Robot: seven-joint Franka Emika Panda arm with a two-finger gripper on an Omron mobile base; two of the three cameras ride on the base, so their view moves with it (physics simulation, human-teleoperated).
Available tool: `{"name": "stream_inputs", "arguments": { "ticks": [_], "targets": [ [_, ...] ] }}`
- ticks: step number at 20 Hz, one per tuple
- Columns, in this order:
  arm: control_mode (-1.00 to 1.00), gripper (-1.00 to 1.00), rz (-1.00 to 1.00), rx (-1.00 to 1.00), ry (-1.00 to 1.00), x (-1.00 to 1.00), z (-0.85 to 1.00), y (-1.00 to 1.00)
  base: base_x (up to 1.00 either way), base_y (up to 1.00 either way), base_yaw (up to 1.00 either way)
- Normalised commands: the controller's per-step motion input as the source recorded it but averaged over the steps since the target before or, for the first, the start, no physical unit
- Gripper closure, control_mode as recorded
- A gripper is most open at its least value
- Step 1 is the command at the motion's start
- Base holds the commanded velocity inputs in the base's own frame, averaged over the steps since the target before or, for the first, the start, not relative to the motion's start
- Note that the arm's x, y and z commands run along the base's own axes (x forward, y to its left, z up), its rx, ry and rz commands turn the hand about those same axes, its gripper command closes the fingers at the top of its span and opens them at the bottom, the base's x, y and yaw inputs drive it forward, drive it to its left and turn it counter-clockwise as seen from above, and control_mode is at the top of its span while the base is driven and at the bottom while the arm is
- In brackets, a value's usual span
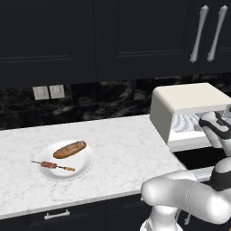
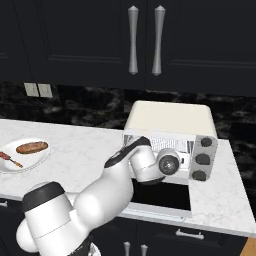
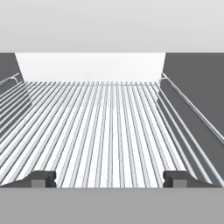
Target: Pick up the kebab skewer and baguette bread, and place them inside the toaster oven. Close the toaster oven door and start by setting the timer.
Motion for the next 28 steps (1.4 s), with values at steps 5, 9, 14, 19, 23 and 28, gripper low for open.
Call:
{"name": "stream_inputs", "arguments": {
  "ticks": [5,9,14,19,23,28],
  "targets": [
    [-1.0,-1.0,0.0,0.0,0.06,-0.51,-0.54,0.0,0.0,0.0,0.0],
    [-1.0,-1.0,0.0,0.0,0.21,-0.52,-0.44,0.0,0.0,0.0,0.0],
    [-1.0,-1.0,0.0,0.0,0.21,-0.6,-0.47,0.0,0.0,0.0,0.0],
    [-1.0,-1.0,0.0,0.0,0.2,-0.65,-0.53,0.0,0.0,0.0,0.0],
    [-1.0,-1.0,0.0,-0.01,0.2,-0.46,-0.44,0.0,0.0,0.0,0.0],
    [-1.0,-1.0,0.0,0.0,0.19,-0.35,-0.22,0.0,0.0,0.0,0.0]
  ]
}}
